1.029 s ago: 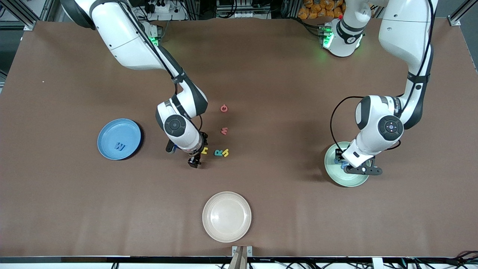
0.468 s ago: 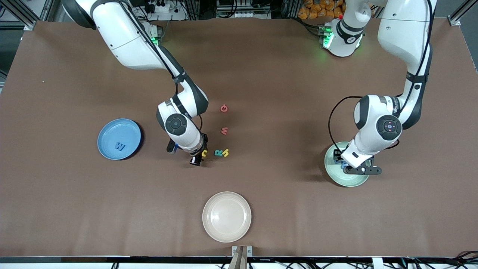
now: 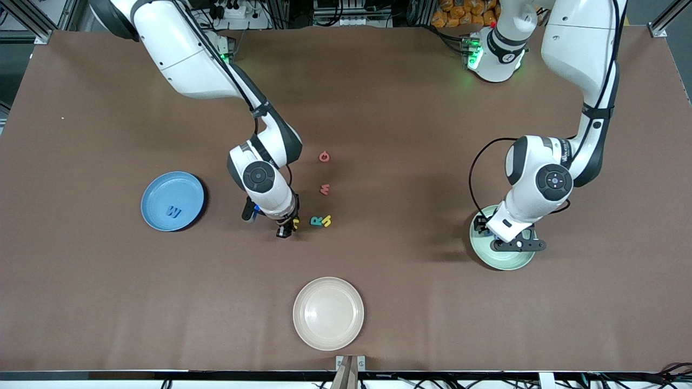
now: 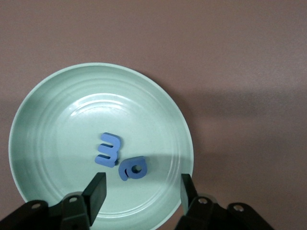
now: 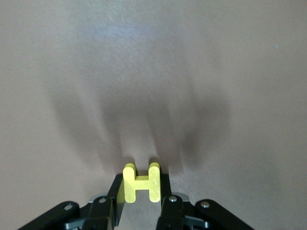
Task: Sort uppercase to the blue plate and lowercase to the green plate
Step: 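Carry the yellow H to the blue plate while the left gripper withdraws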
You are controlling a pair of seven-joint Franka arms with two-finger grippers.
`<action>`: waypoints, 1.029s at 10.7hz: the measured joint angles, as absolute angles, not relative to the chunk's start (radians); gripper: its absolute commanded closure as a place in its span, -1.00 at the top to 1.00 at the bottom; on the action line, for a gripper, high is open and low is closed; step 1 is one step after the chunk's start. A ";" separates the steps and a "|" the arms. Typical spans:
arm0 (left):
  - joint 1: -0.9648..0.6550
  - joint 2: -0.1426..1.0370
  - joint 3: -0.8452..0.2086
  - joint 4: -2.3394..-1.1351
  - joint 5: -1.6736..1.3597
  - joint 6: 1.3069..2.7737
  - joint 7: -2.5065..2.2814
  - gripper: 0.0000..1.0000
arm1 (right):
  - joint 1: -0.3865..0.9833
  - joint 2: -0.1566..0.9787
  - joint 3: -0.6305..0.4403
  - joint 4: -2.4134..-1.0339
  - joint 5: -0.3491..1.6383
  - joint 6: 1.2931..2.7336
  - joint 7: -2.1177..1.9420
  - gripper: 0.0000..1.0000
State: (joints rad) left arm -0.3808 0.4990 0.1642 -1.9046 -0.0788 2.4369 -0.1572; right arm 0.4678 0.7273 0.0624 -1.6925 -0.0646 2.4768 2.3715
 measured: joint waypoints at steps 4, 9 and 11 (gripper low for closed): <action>-0.401 0.497 0.162 -1.903 -0.079 2.436 -0.189 0.39 | 0.381 0.718 0.050 -1.675 -0.083 2.442 2.274 -1.00; -0.487 0.468 0.102 -1.900 -0.079 2.404 -0.326 0.41 | 0.221 0.589 0.078 -1.659 -0.083 2.186 2.023 -1.00; -0.488 0.467 0.046 -1.889 -0.073 2.404 -0.320 0.41 | 0.160 0.567 0.083 -1.665 -0.083 2.120 1.916 -1.00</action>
State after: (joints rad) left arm -0.4882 0.4666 0.0457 -1.8893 -0.0731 2.4045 -0.3204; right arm 0.1601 0.5669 0.0834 -1.6653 -0.0832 2.1204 1.9159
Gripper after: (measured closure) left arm 0.295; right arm 0.665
